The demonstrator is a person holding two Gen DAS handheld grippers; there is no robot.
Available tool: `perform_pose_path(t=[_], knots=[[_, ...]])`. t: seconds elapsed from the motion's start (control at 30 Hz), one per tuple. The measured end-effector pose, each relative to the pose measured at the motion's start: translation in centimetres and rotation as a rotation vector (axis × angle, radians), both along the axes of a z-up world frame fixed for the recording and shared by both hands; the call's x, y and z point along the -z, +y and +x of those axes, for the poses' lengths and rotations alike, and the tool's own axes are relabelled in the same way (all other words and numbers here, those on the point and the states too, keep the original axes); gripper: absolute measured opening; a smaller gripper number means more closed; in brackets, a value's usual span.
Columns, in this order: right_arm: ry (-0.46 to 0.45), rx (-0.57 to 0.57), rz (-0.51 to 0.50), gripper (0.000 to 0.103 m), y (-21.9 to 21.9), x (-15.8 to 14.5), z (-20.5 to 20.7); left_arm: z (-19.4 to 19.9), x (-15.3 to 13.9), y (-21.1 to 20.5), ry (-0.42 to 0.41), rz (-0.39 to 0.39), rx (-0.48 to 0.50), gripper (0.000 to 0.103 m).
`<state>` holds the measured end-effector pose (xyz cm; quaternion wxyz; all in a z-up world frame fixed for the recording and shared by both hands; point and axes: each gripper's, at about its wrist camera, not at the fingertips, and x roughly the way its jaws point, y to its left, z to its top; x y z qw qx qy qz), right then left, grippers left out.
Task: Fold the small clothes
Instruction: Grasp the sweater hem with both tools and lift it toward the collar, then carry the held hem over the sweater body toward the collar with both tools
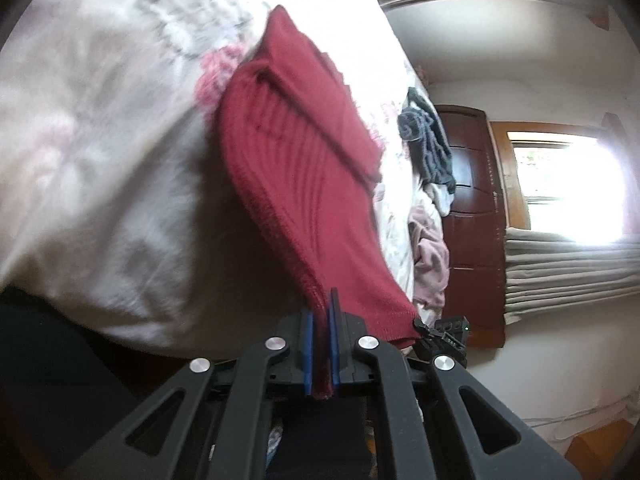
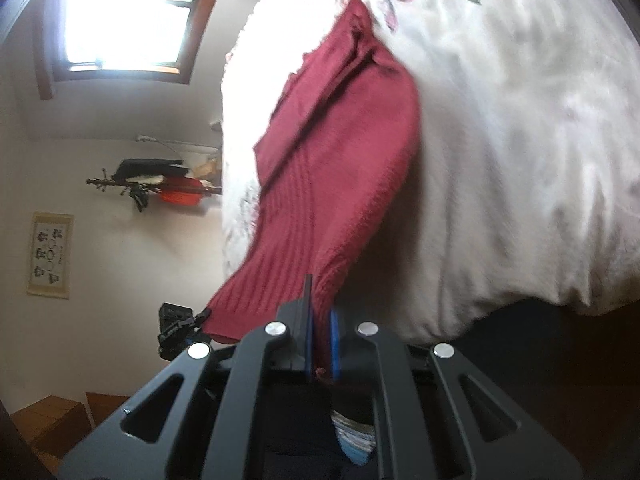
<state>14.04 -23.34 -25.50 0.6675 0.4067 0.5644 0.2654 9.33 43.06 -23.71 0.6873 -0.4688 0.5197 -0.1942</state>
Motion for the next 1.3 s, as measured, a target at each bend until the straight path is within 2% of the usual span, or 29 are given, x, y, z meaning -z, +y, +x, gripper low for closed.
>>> perform_pose_path(t=[0.27, 0.47, 0.57, 0.83, 1.07, 1.1, 1.2, 1.23, 1.27, 1.3], knots=[[-0.044, 0.037, 0.051, 0.005, 0.1, -2.4, 4.4, 4.2, -1.6, 1.3, -0.018, -0.040, -0.035, 0.006], [-0.029, 0.080, 0.067, 0.005, 0.3, -2.3, 9.6, 9.2, -0.7, 2.7, 0.005, -0.080, -0.083, 0.006], [-0.009, 0.101, 0.062, 0.005, 0.5, -1.6, 12.5, 11.8, 0.1, 3.4, 0.021, -0.090, -0.100, 0.006], [0.043, 0.112, 0.021, 0.005, 1.1, 1.1, 20.5, 19.6, 3.2, 5.2, 0.086, -0.057, -0.131, 0.006], [0.110, 0.095, -0.053, 0.006, 2.9, 5.4, 27.0, 25.7, 6.8, 5.9, 0.149, -0.010, -0.128, 0.006], [0.117, 0.093, -0.061, 0.006, 3.3, 5.9, 27.6, 26.2, 7.3, 6.0, 0.157, -0.006, -0.131, 0.006], [0.133, 0.115, -0.072, 0.019, 3.2, 6.9, 29.1, 27.5, 8.8, 6.5, 0.177, -0.021, -0.144, 0.007], [0.134, 0.132, -0.071, 0.030, 3.0, 7.0, 29.5, 27.6, 9.0, 6.7, 0.177, -0.024, -0.152, 0.013], [0.127, 0.148, -0.073, 0.035, 2.6, 6.9, 29.8, 27.8, 9.1, 7.0, 0.170, -0.025, -0.163, 0.019], [0.116, 0.158, -0.075, 0.035, 2.2, 6.7, 30.1, 27.7, 9.0, 7.5, 0.153, -0.031, -0.183, 0.022]])
